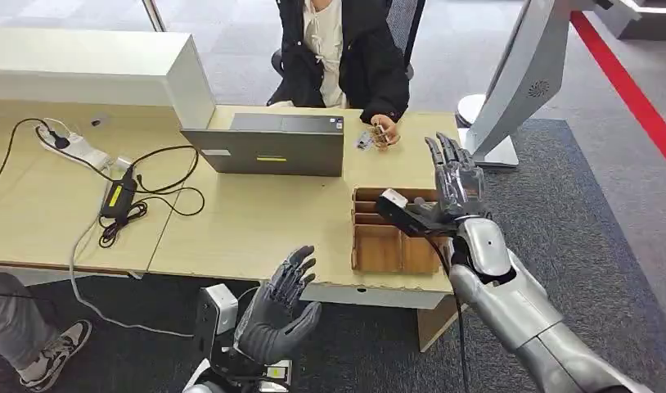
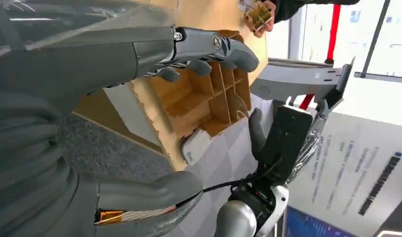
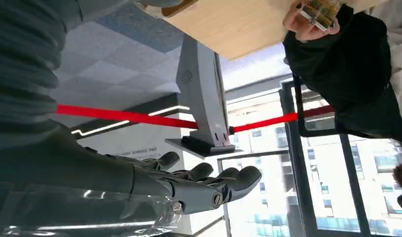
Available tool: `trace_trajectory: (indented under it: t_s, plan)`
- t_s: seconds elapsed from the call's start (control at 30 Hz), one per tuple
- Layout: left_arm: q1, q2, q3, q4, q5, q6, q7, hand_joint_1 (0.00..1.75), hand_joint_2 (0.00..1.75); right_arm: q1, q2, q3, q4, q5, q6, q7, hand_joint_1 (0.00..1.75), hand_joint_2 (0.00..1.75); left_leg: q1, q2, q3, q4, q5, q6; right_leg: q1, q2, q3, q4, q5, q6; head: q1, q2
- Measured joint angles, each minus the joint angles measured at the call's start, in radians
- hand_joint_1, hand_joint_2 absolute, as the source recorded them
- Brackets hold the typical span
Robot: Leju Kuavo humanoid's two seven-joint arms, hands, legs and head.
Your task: Pass the card to the sensor for recognition and then transmit it.
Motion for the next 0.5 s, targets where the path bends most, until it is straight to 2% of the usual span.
trace_trajectory:
  t_s: [0.1, 0.27, 0.37, 0.5]
  plan:
    - [0.0, 0.0, 0.0, 0.0, 0.0, 0.0, -0.003, 0.0, 1.75, 0.005, -0.005, -0.006, -0.026, 0.001, 0.008, 0.0, 0.0, 1.75, 0.0, 0.0, 0.0, 0.0, 0.0, 0.0, 0.0, 0.0, 0.0, 0.0, 0.0, 0.0, 0.0, 0.0]
    - [0.0, 0.0, 0.0, 0.001, 0.001, -0.002, -0.008, 0.0, 1.75, 0.008, -0.008, -0.006, -0.044, 0.006, 0.081, 0.0, 0.0, 1.75, 0.0, 0.0, 0.0, 0.0, 0.0, 0.0, 0.0, 0.0, 0.0, 0.0, 0.0, 0.0, 0.0, 0.0]
    - [0.0, 0.0, 0.0, 0.001, 0.001, -0.002, -0.009, 0.0, 1.75, 0.007, -0.008, -0.001, -0.046, -0.001, 0.169, -0.003, 0.0, 1.75, 0.0, 0.0, 0.0, 0.0, 0.0, 0.0, 0.0, 0.0, 0.0, 0.0, 0.0, 0.0, 0.0, 0.0]
    - [0.0, 0.0, 0.0, 0.001, 0.001, 0.003, -0.004, 0.0, 1.75, 0.007, -0.004, 0.015, -0.04, -0.001, 0.246, -0.012, 0.0, 1.75, 0.0, 0.0, 0.0, 0.0, 0.0, 0.0, 0.0, 0.0, 0.0, 0.0, 0.0, 0.0, 0.0, 0.0]
